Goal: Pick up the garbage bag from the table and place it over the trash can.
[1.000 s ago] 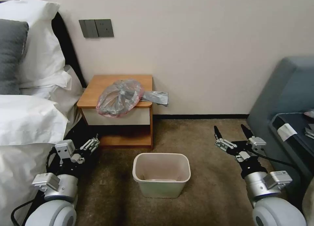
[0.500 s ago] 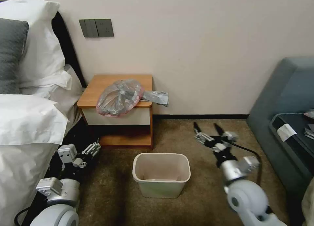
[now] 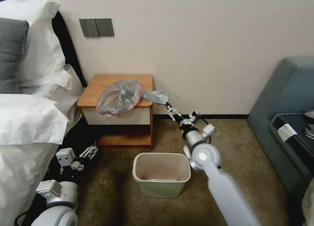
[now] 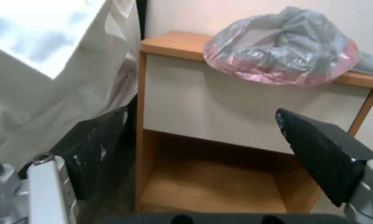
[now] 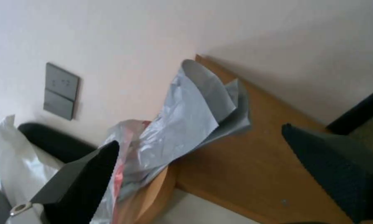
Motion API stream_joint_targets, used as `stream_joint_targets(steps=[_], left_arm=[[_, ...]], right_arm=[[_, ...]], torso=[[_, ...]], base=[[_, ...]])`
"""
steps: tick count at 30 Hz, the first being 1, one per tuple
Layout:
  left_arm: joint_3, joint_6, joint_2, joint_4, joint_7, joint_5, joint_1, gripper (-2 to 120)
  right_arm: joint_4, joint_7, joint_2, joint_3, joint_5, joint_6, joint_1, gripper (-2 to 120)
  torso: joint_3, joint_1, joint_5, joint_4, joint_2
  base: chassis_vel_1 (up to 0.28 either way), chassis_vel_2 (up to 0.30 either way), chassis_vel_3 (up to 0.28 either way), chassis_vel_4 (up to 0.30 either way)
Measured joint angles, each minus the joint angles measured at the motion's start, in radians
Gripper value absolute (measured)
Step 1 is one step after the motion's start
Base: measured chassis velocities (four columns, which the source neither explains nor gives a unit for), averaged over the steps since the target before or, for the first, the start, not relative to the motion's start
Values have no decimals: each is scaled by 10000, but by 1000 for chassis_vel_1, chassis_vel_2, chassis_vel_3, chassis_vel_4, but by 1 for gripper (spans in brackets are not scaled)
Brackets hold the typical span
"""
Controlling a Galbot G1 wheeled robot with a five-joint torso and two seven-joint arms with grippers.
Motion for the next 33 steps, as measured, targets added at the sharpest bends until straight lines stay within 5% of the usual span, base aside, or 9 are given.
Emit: stream_joint_targets(steps=[11,25,33], left_arm=[[28,111,-173,-188,-140,-86,143,91],[-56,117,-324,-427,-164,67,362,91],[-17,97,-372,-345,-168,139,371,91]], right_arm=[[-1859,-174,1227,3,578,4,1118,100],[-2756,-839,1575,188,309,75,1462,99],[-2580,-1022,1503,135,134,81,1489,70]], torso=[[-1,0,0,0,0],[-1,0,3,0,0],[-2,0,3,0,0]], base=[[0,0,0,0],[0,0,0,0],[0,0,0,0]])
